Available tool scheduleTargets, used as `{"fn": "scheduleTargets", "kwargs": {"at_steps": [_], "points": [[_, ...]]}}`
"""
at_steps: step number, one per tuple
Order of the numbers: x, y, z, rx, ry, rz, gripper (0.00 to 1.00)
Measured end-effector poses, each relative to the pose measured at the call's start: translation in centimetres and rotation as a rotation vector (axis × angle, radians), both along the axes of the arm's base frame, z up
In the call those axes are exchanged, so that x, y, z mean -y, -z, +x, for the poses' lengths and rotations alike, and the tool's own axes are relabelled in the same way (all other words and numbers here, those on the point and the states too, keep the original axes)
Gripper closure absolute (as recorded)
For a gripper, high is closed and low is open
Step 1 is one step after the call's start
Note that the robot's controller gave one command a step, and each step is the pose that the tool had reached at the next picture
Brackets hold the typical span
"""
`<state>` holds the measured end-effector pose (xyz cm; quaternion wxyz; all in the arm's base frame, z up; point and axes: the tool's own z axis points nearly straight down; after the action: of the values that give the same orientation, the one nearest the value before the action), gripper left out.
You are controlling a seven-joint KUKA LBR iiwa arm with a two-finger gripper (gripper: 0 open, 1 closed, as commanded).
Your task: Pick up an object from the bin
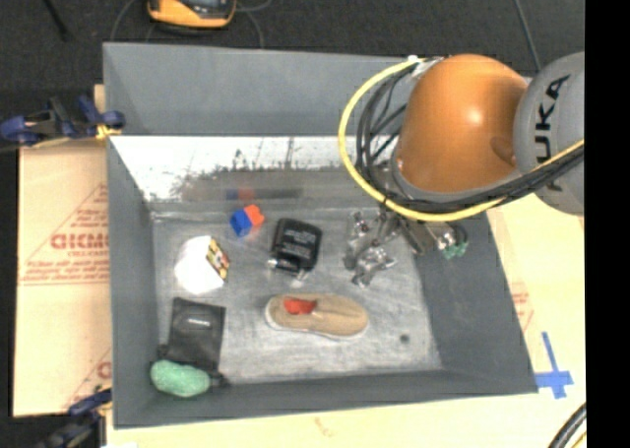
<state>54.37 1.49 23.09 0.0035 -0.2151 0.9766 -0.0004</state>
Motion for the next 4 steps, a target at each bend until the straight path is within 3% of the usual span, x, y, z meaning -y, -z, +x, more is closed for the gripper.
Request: {"fn": "scheduleTargets", "kwargs": {"at_steps": [1, 2, 3, 4], "points": [[0.0, 0.1, -0.1, -0.003, 0.000, 0.000, 1.00], [-0.1, 9.5, 0.1, -0.008, 0.019, 0.001, 0.00], [-0.1, 9.3, 0.2, -0.003, 0.018, 0.000, 0.00], [-0.7, 13.5, 2.9, 0.055, -0.009, 0.009, 1.00]]}}
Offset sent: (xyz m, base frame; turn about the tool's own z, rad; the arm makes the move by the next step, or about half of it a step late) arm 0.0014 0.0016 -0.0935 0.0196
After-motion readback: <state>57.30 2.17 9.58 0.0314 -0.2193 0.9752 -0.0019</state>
